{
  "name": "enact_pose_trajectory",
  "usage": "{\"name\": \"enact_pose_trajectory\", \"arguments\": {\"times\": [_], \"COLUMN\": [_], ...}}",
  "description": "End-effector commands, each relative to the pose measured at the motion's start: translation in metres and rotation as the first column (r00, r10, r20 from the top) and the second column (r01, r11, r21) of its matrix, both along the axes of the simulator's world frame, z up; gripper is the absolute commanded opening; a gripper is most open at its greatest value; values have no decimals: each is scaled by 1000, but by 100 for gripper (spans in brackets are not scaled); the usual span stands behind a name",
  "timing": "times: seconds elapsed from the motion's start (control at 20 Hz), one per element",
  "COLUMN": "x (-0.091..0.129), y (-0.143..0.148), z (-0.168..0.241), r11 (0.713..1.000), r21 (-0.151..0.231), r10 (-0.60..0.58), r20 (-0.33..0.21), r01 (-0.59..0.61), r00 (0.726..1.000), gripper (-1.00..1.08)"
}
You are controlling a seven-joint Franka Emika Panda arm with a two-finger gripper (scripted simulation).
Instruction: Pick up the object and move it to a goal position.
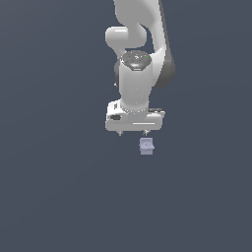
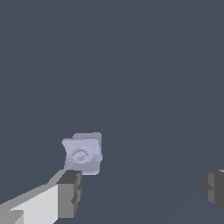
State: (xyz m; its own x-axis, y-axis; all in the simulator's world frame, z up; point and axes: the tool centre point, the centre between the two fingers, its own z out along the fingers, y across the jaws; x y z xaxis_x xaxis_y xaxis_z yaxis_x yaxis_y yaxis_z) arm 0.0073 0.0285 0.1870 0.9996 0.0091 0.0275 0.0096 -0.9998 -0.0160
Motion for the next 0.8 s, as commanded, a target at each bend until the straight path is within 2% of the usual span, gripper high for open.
{"name": "enact_pose_trajectory", "arguments": {"times": [0.0, 0.4, 0.75], "x": [0, -13, -13], "y": [0, -29, -25], "z": [0, -17, -21], "r11": [1000, 999, 999], "r21": [0, -15, -16], "r10": [0, -36, -34], "r20": [0, -56, -56], "r01": [0, 36, 33], "r00": [1000, 998, 998], "gripper": [100, 100, 100]}}
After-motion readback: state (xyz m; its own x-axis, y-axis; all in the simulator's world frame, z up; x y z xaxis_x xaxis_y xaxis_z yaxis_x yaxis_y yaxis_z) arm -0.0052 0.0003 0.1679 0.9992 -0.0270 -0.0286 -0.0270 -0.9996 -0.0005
